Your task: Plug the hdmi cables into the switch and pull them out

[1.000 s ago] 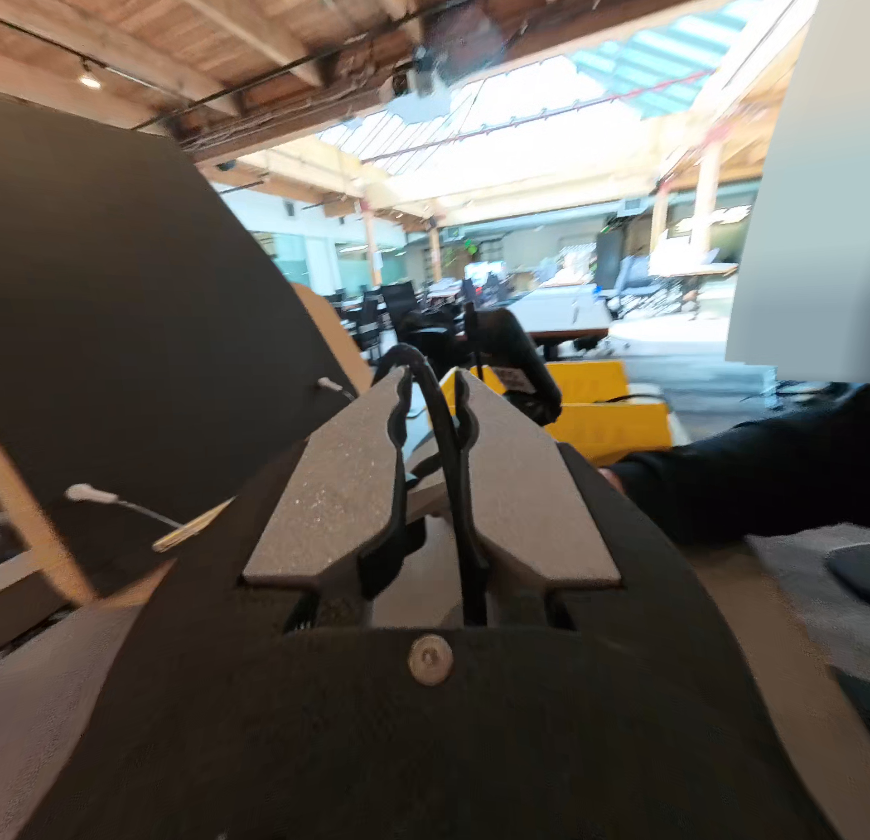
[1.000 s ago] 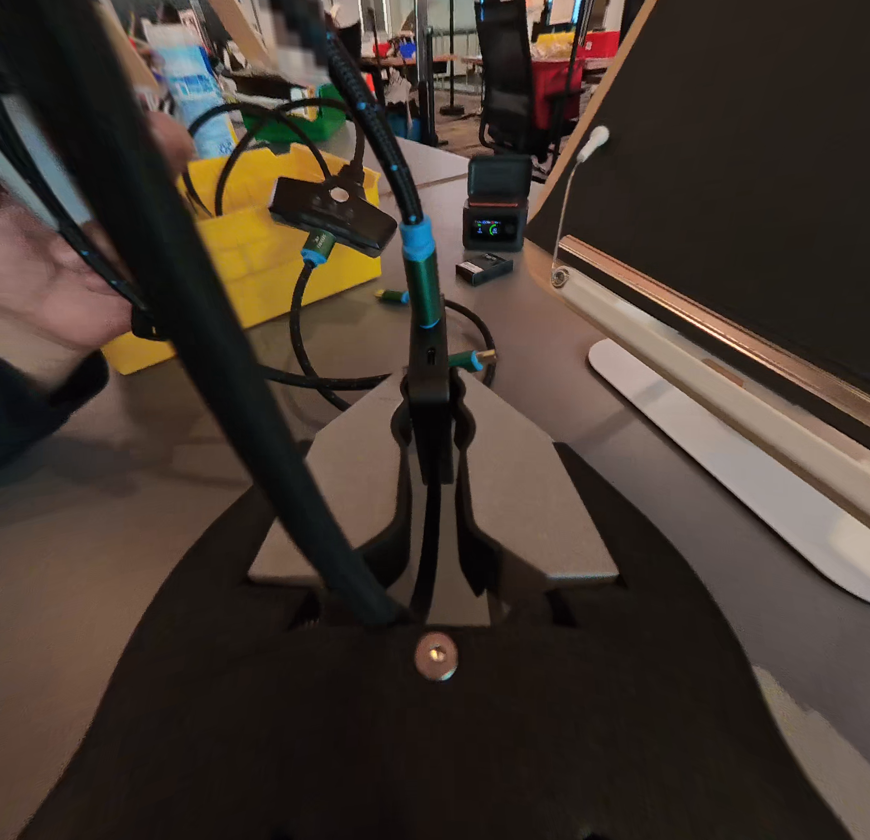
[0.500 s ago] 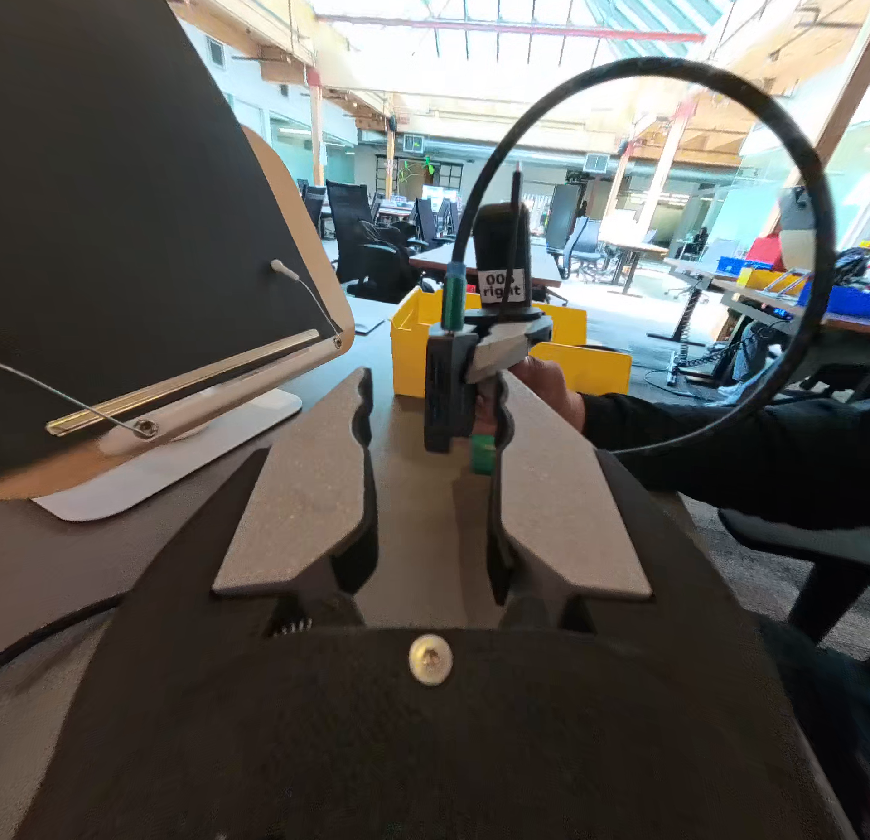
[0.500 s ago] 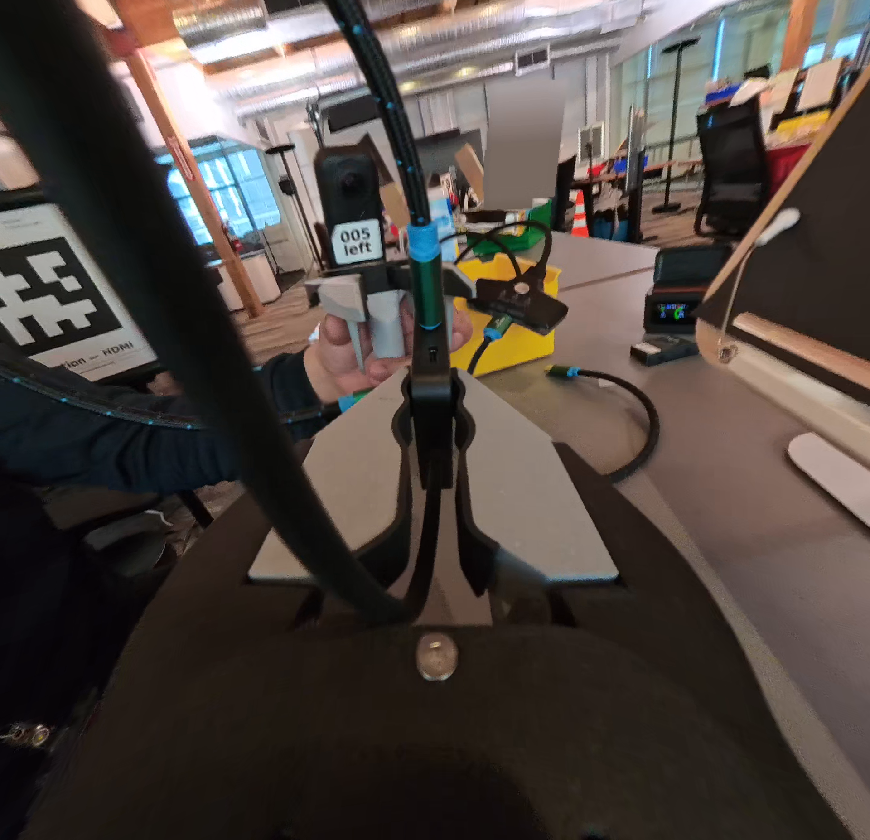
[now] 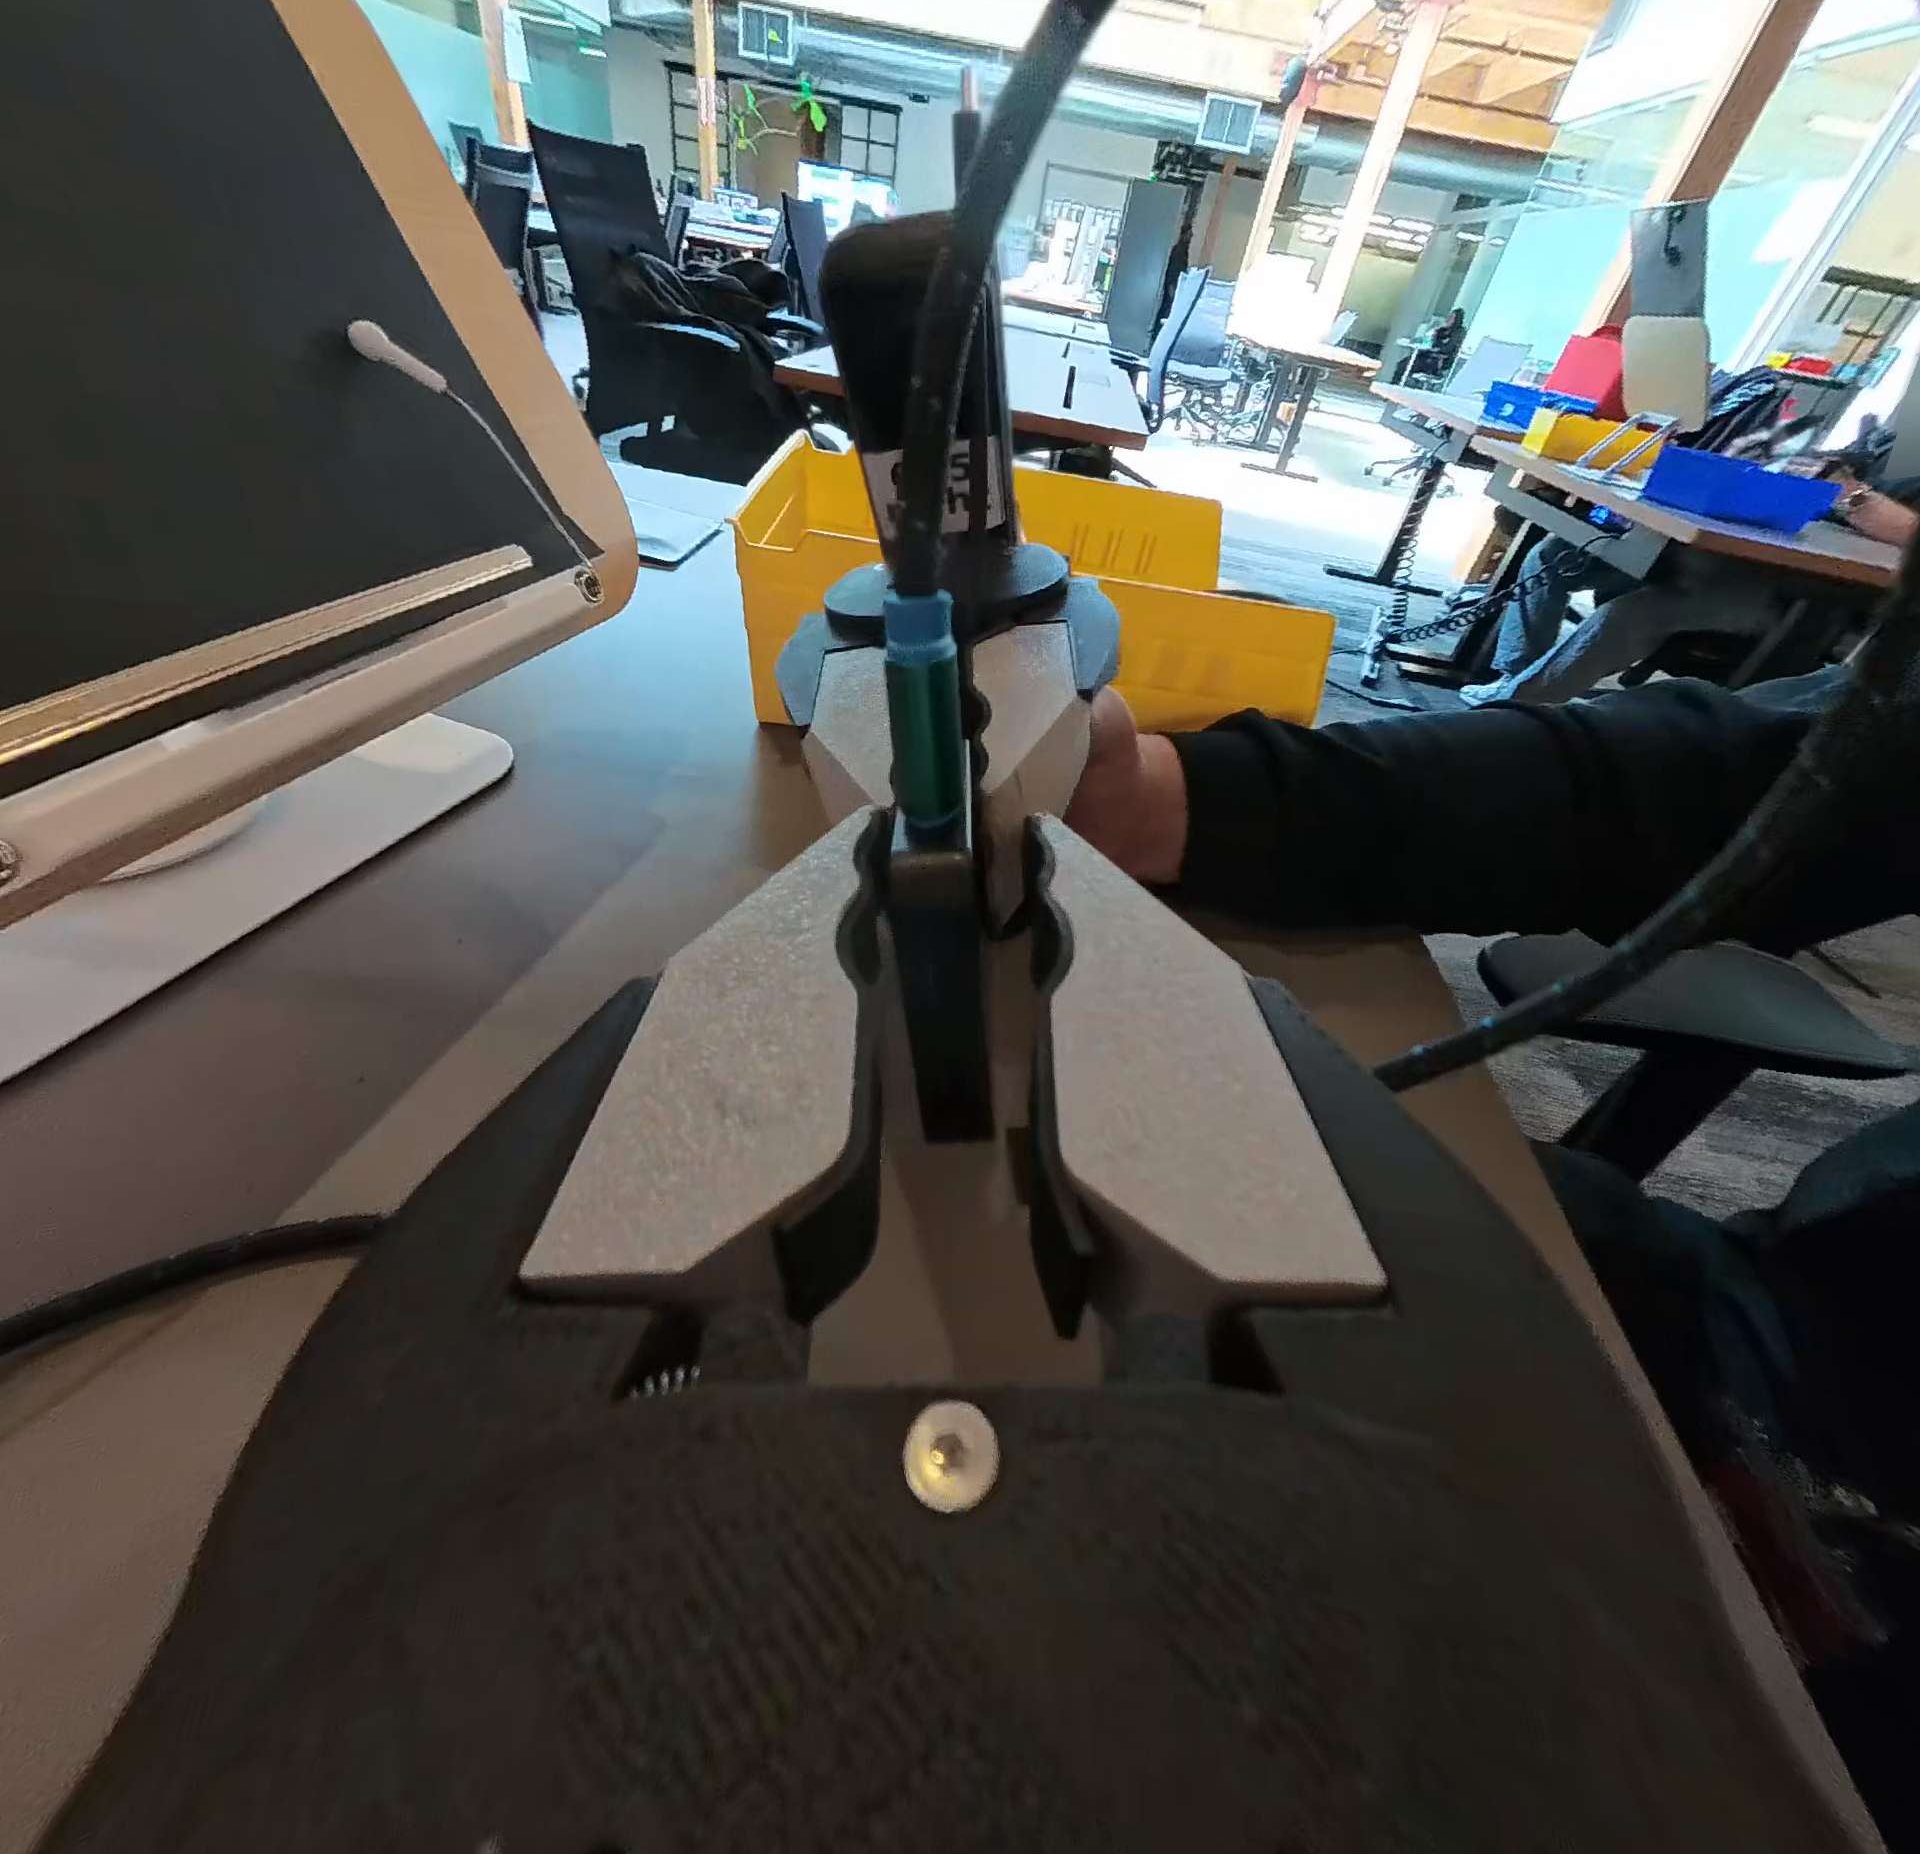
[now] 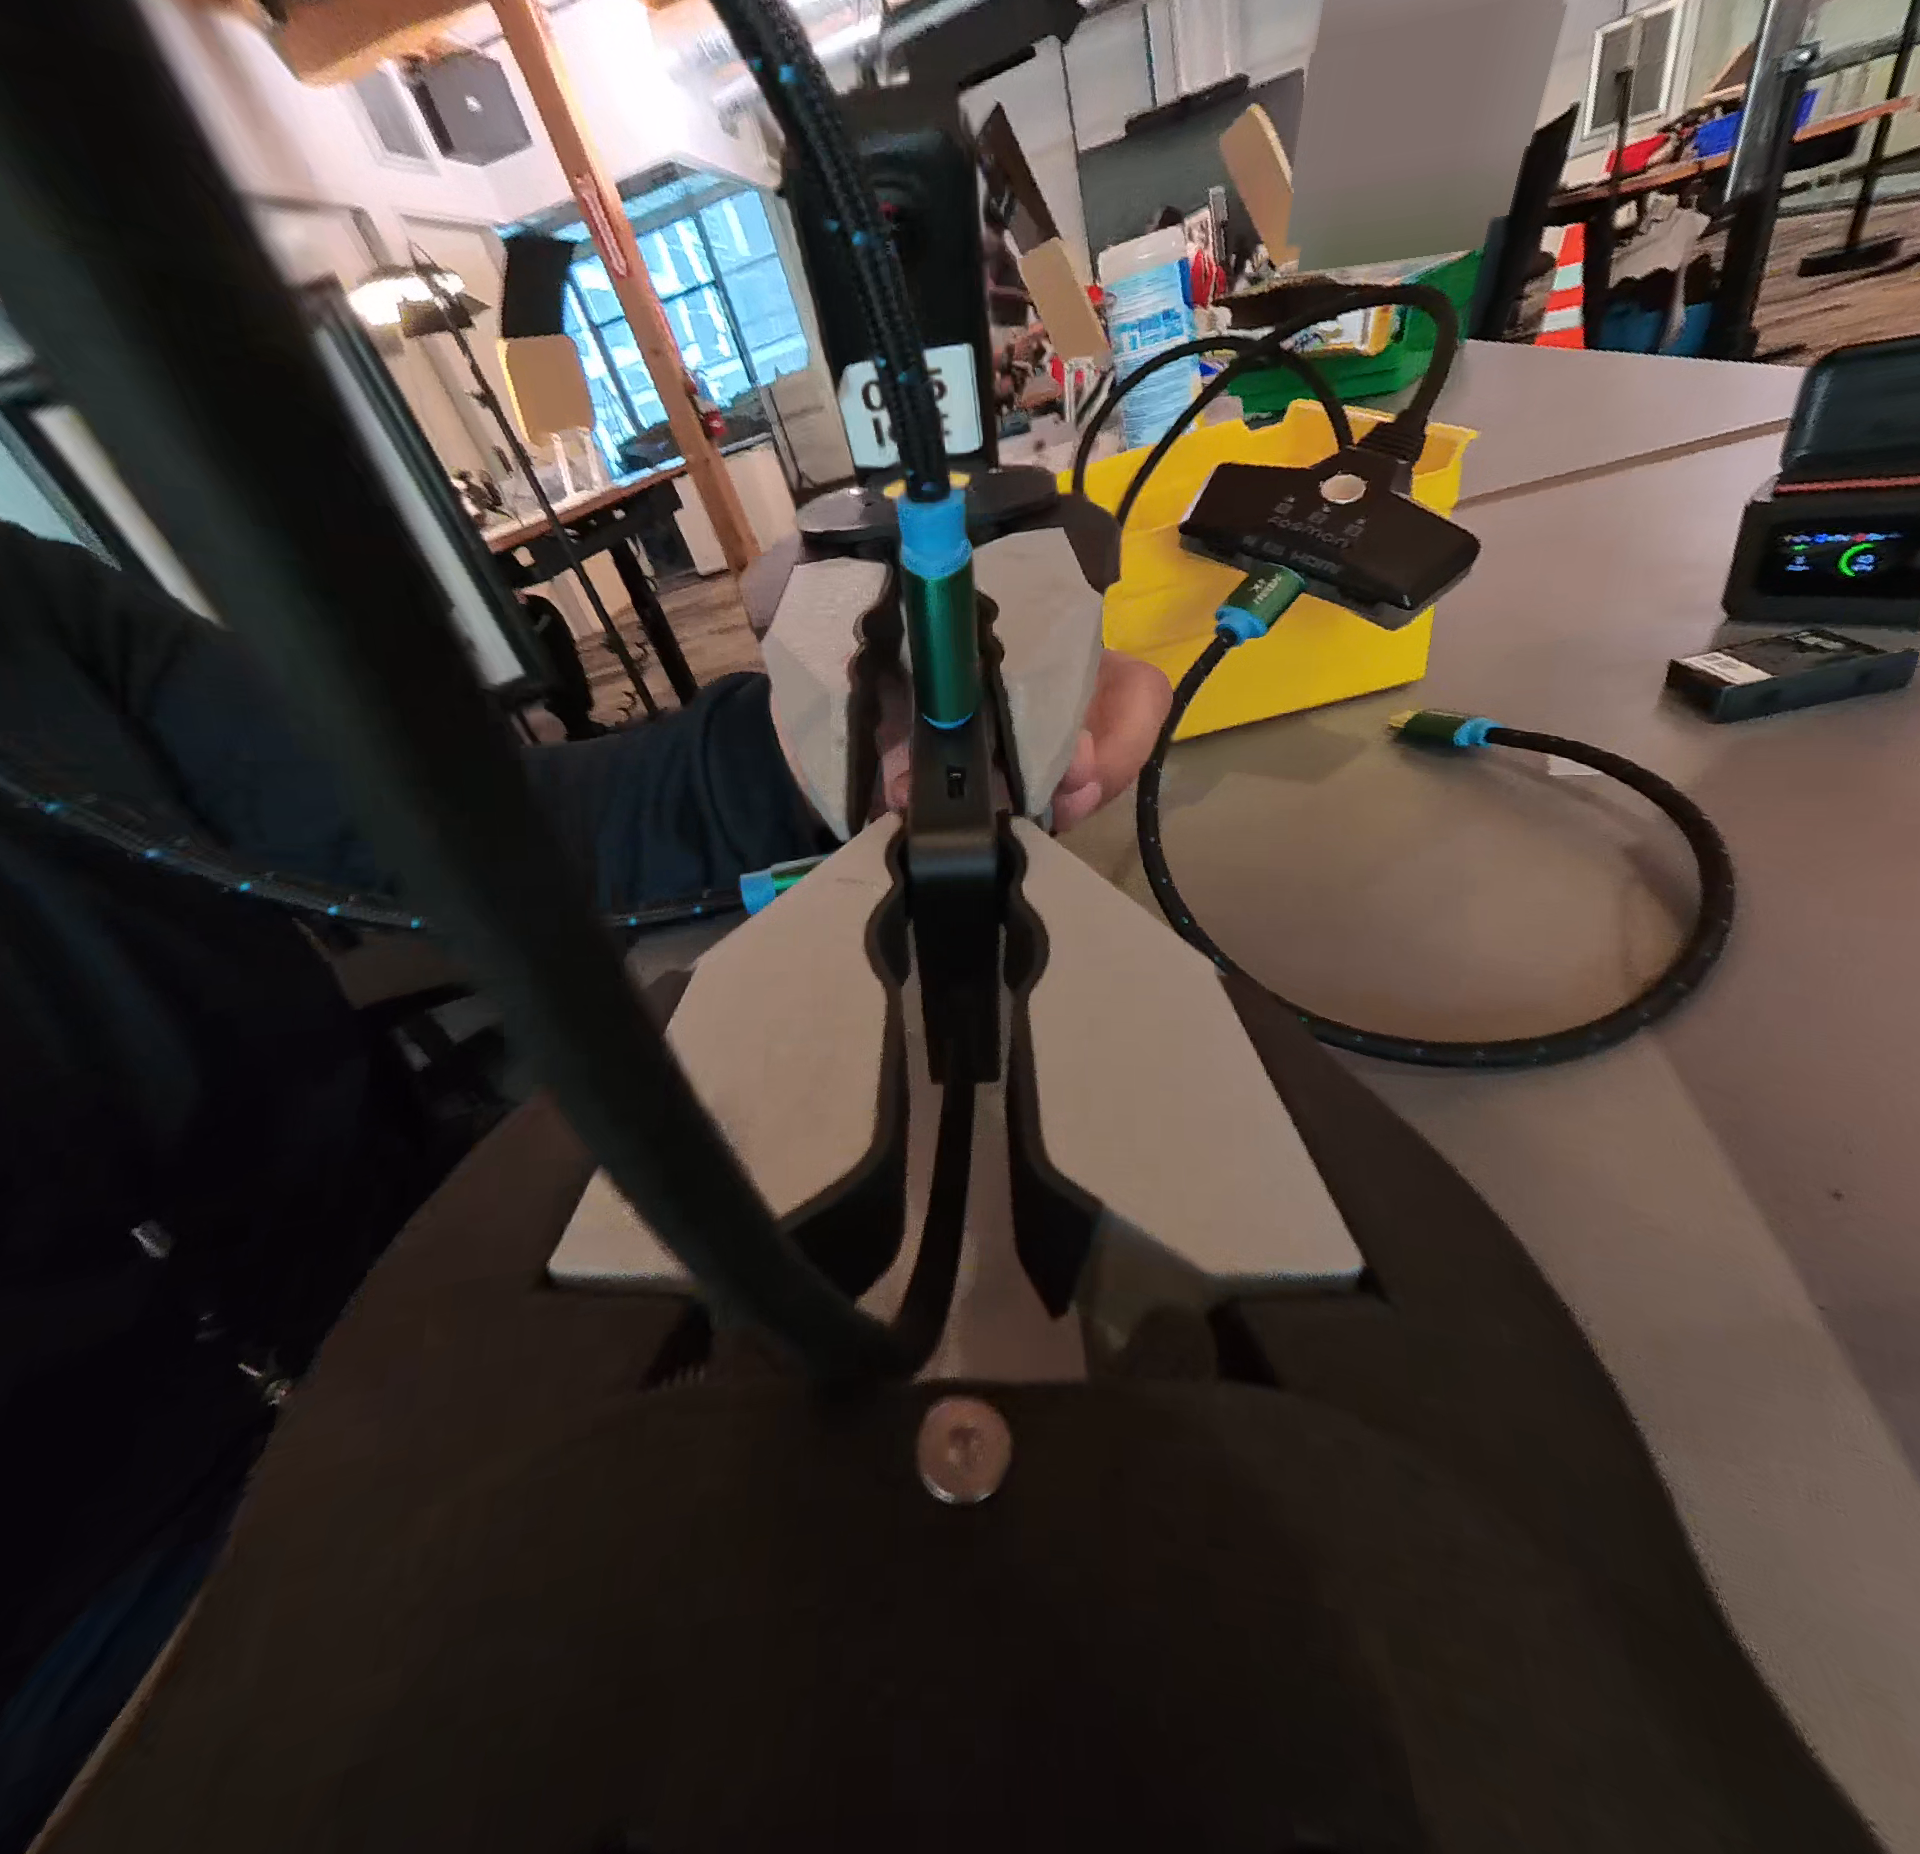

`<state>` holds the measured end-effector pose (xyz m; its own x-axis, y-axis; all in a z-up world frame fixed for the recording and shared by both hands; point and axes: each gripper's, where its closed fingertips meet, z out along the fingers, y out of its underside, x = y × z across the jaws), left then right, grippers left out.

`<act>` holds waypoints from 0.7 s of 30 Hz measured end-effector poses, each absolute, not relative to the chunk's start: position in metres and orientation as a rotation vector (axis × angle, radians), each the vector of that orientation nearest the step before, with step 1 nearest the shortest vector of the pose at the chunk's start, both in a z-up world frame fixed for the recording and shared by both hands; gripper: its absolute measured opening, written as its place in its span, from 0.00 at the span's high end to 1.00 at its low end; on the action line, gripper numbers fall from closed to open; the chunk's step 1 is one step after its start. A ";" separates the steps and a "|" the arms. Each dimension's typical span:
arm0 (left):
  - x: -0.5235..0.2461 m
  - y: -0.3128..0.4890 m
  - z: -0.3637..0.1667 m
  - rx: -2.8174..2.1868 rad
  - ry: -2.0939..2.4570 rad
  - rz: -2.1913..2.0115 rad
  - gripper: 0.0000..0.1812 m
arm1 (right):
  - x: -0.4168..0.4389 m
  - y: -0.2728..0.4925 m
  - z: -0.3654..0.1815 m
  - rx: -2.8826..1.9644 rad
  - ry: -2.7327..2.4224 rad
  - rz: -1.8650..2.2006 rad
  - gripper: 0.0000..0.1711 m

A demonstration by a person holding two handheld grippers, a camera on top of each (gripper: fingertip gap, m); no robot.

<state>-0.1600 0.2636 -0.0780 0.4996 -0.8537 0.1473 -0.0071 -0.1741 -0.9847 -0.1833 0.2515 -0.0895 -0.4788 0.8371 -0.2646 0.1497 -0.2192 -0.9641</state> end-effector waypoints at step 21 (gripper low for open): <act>-0.163 0.261 -0.082 -1.587 0.823 -0.855 0.87 | -0.186 0.251 -0.091 -1.186 -1.517 1.834 0.94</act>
<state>-0.1626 0.2612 -0.0823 0.4981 -0.8610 0.1025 -0.0701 -0.1578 -0.9850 -0.1861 0.2505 -0.0912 -0.5108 0.7996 -0.3157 0.1602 -0.2723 -0.9488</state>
